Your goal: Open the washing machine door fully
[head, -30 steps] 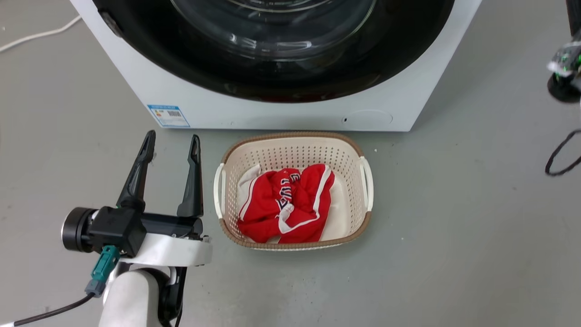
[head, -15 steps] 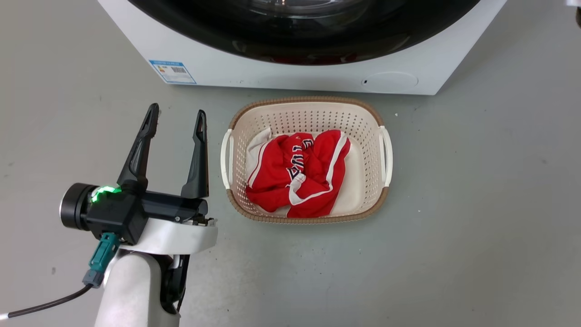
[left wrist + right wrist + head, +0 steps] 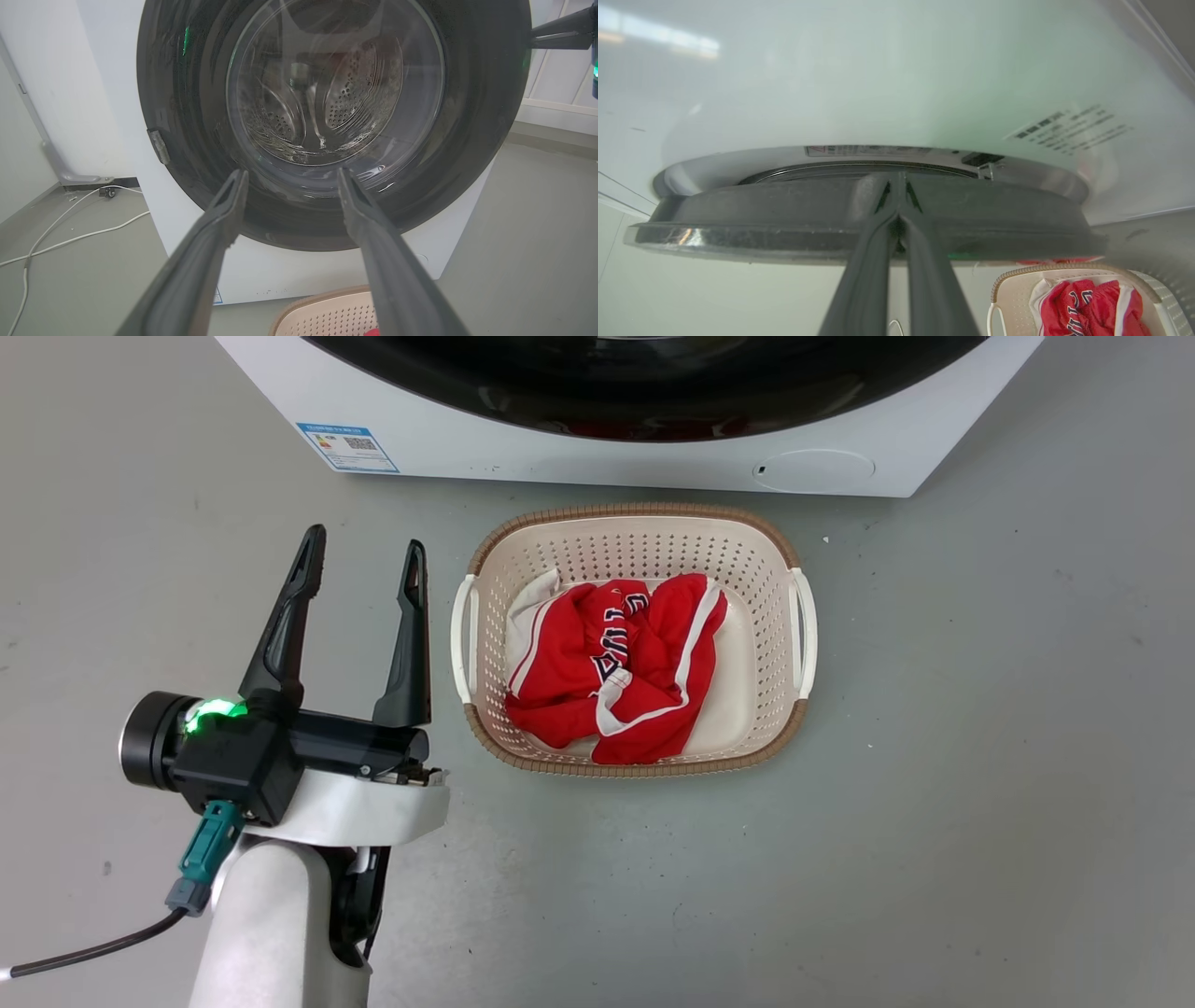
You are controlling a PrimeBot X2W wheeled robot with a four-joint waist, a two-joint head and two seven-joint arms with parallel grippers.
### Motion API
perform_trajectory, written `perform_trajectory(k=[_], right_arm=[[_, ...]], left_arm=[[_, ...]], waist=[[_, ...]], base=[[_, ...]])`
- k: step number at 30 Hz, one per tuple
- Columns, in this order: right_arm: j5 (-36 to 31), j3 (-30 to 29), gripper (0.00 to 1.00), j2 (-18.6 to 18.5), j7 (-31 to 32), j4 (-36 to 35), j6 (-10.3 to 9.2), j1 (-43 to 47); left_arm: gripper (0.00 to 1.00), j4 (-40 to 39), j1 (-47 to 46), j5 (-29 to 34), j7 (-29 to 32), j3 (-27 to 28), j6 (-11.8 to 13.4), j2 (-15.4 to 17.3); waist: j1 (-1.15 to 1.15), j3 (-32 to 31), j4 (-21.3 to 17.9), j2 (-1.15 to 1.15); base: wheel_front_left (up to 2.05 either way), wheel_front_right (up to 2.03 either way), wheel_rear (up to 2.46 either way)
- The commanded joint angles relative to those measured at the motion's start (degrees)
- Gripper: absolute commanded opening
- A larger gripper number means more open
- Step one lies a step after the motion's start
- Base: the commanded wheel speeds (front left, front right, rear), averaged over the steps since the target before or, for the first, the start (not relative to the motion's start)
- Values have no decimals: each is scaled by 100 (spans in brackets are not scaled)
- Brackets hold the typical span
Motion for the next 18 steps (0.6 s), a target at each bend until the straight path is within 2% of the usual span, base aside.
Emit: perform_trajectory(k=[1,10,18], right_arm=[[76,35,0,219,237,-105,18,0],[229,53,0,208,982,-397,9,375],[421,151,0,277,1914,-937,9,1064]], left_arm=[[100,9,-56,16,-14,1,-12,-7],[100,69,-39,1,-14,25,7,-11],[100,226,137,-10,-14,44,38,-12]], waist=[[-1,-2,-3,0],[-1,-150,-86,0],[-1,-574,-196,0]], base=[[0,0,0],[0,0,0],[0,0,0]])
